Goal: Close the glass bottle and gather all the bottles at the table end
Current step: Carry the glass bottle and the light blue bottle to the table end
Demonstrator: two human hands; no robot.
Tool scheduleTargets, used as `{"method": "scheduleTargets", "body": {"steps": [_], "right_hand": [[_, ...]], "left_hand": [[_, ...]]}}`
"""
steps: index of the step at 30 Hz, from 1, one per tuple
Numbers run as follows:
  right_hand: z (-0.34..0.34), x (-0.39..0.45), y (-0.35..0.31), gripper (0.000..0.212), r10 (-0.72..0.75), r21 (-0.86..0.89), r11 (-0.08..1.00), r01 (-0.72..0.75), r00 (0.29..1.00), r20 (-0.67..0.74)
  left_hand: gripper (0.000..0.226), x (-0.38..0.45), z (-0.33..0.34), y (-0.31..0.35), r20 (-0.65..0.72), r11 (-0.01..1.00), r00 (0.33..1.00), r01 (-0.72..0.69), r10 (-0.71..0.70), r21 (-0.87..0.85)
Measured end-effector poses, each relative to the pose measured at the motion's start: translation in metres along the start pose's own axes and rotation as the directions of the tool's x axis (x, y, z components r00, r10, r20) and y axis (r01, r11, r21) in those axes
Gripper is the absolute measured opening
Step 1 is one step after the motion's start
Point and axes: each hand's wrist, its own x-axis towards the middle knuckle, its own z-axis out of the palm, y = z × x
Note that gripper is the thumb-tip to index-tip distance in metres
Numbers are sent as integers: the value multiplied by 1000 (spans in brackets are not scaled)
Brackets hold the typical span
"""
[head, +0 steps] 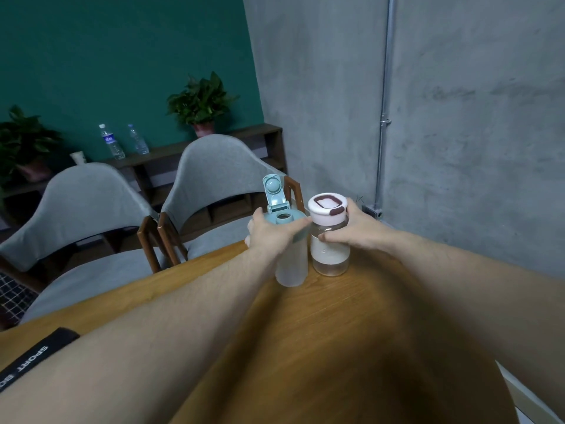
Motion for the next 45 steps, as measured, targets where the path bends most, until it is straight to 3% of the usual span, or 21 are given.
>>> {"method": "scheduleTargets", "body": {"steps": [3, 6, 8, 15, 23, 28, 32, 37, 40, 45], "right_hand": [[1, -2, 3, 129, -16, 51, 999, 16, 1000, -4], [2, -4, 5, 123, -46, 57, 997, 47, 999, -27], [2, -4, 7, 115, -59, 62, 996, 61, 998, -34], [2, 1, 7, 110, -64, 52, 996, 66, 997, -41], [4, -3, 5, 113, -38, 58, 997, 42, 997, -69], [6, -15, -9, 134, -79, -23, 997, 77, 993, -89], [4, -35, -33, 119, -177, -176, 974, 146, 969, -175], [12, -75, -79, 90, -337, -372, 892, 256, 926, -170], [31, -104, -108, 74, -367, -374, 874, 309, 925, -93], [84, -155, -153, 55, -342, -368, 855, 364, 931, 126]], "left_hand": [[132, 6, -14, 2, 146, 1000, 989, 15, -19, 28], [85, 11, -26, 4, 272, 996, 962, 20, 3, -84], [69, 16, -28, 2, 273, 989, 962, 32, 8, -143], [88, 14, -26, 3, 255, 971, 964, -16, 78, -239], [55, 5, -18, 0, 124, 973, 971, -190, 206, -130], [68, 1, -17, 2, 89, 970, 966, -243, 244, -29], [76, -15, -34, 13, 127, 964, 957, -264, 259, 19], [57, -54, -83, 19, 100, 956, 957, -282, 274, 85], [38, -84, -123, 12, 103, 969, 971, -227, 217, 95], [27, -141, -200, -11, 140, 984, 985, -116, 97, 136]]}}
